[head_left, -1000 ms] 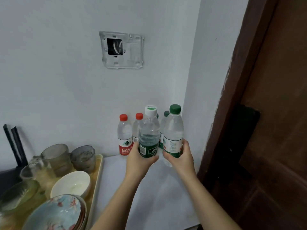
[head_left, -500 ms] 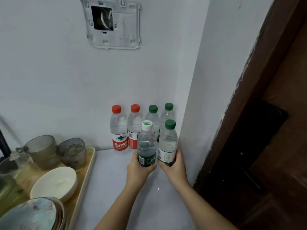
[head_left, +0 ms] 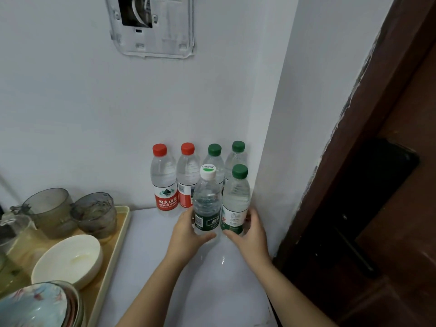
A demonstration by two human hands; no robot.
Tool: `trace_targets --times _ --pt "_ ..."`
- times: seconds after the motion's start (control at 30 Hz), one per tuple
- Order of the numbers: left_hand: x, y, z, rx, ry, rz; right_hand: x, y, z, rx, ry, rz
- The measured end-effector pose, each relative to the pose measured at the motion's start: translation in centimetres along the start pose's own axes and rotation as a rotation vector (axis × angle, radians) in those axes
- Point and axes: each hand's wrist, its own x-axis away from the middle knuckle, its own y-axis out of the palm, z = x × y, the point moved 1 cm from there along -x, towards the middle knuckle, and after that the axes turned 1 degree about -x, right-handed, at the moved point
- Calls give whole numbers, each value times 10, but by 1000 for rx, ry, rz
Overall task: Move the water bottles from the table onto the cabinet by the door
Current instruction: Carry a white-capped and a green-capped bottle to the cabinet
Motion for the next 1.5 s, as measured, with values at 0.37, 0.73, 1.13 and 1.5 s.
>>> trace_targets --times 0.37,0.73,1.13,1.5 --pt "-18 20 7 -13 16 166 -23 -2 4 145 -9 151" --pt "-18 32 14 -50 7 203 -20 -9 7 152 -22 122" --pt "-11 33 11 -34 20 185 -19 -12 3 181 -5 97" --pt "56 32 10 -869 -97 88 28 -45 -6 949 -35 -349"
